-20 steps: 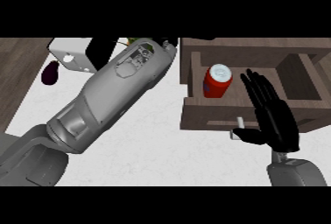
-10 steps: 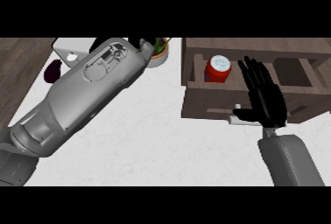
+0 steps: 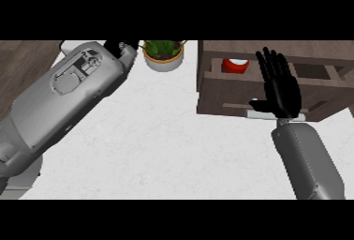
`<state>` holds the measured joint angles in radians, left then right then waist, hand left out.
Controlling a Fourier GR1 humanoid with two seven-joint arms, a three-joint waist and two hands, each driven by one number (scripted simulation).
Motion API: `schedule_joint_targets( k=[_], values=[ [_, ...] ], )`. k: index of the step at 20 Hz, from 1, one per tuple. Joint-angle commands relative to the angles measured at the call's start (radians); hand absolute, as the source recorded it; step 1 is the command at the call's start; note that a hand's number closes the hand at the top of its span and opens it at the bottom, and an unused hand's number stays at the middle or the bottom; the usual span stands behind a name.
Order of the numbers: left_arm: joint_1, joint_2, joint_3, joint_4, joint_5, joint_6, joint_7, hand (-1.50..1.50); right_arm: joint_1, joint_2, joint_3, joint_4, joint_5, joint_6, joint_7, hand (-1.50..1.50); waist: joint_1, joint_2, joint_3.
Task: Pick up the can, place it into the drawer and close the drawer
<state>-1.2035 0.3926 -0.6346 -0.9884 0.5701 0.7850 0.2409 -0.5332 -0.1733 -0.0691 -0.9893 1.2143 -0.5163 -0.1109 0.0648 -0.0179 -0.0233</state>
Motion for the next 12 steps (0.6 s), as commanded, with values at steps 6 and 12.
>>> schedule_joint_targets(
  k=[6,12],
  values=[
    [0.126,0.102,-0.023,-0.203,-0.031,0.009,0.087,-1.50,-0.217,0.022,-0.087,0.326,0.001,-0.112,0.019,-1.50,0.017,0.021,0.025],
    [0.228,0.080,-0.020,-0.249,-0.058,0.027,0.040,-1.50,-0.371,-0.005,-0.135,0.526,0.007,-0.206,-0.011,-1.50,0.015,0.034,0.026]
  ],
)
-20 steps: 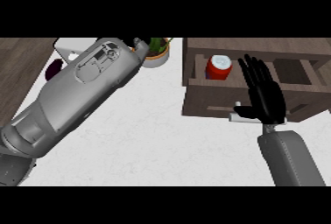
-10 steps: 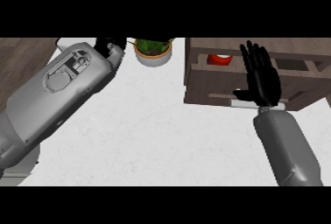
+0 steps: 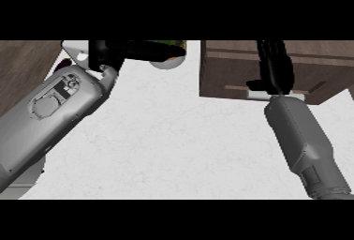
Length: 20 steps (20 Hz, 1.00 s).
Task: Pick up the can, place it into the drawer and close the drawer
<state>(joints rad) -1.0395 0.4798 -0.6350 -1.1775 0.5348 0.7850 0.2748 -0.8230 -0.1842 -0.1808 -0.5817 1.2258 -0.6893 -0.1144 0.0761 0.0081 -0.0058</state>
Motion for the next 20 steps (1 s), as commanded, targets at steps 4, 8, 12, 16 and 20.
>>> schedule_joint_targets(
  k=[4,8,12,16,20],
  values=[
    [0.087,0.053,0.015,-0.094,-0.020,-0.016,-0.006,-1.50,-0.188,0.009,-0.040,0.199,0.010,-0.038,0.041,-1.50,0.020,0.014,0.008],
    [0.145,0.061,0.020,-0.125,-0.033,-0.015,-0.038,-1.50,-0.244,-0.004,-0.049,0.246,0.010,-0.031,0.053,-1.50,0.025,0.017,0.007],
    [0.171,0.067,0.014,-0.190,-0.040,-0.004,-0.002,-1.50,-0.274,-0.045,-0.078,0.297,-0.011,-0.032,0.012,-1.50,0.026,0.017,0.009],
    [0.183,0.071,0.024,-0.199,-0.051,-0.020,-0.023,-1.50,-0.313,-0.036,-0.082,0.324,-0.002,-0.047,0.025,-1.50,0.030,0.024,0.008],
    [0.244,0.078,0.040,-0.204,-0.043,-0.040,-0.057,-1.50,-0.320,-0.010,-0.153,0.301,-0.102,-0.030,-0.084,-1.50,0.024,0.023,0.009]
  ],
)
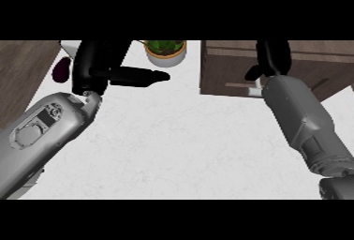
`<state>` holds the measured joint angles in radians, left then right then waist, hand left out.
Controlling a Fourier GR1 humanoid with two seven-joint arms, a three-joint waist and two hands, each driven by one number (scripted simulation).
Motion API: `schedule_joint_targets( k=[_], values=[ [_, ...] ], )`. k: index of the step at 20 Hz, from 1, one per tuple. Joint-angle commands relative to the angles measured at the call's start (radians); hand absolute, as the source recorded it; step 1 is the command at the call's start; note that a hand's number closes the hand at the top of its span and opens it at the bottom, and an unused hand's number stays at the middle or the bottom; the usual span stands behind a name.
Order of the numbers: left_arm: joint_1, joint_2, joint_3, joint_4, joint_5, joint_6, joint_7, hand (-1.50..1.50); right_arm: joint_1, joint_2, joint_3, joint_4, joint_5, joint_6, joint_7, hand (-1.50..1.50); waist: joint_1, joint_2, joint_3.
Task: Pick up the can, place it into the drawer and close the drawer
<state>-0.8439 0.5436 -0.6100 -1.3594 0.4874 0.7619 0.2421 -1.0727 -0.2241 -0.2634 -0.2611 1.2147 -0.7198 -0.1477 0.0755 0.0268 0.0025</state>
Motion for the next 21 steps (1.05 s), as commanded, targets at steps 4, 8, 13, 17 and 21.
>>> schedule_joint_targets(
  k=[4,8,13,17,21],
  values=[
    [0.041,0.001,0.014,-0.016,-0.015,0.006,-0.023,-1.50,-0.094,0.082,-0.145,-0.040,-0.194,0.041,-0.142,-1.50,0.013,0.000,0.002],
    [0.098,0.017,0.027,-0.048,-0.006,-0.008,-0.044,-1.50,-0.091,0.103,-0.222,-0.054,-0.287,0.075,-0.219,-1.50,0.009,-0.007,0.001],
    [0.116,0.023,0.028,-0.056,-0.007,-0.010,-0.018,-1.50,-0.141,0.108,-0.322,-0.069,-0.413,0.186,-0.284,-1.50,-0.006,-0.014,0.001],
    [0.131,0.039,0.067,-0.058,-0.002,-0.034,-0.046,-1.50,-0.132,0.140,-0.404,-0.074,-0.518,0.228,-0.334,-1.50,-0.019,-0.010,0.000],
    [0.206,0.005,0.049,-0.079,-0.051,0.004,-0.082,-1.50,-0.125,0.138,-0.408,-0.057,-0.536,0.240,-0.367,-1.50,-0.031,-0.014,-0.002]
  ],
)
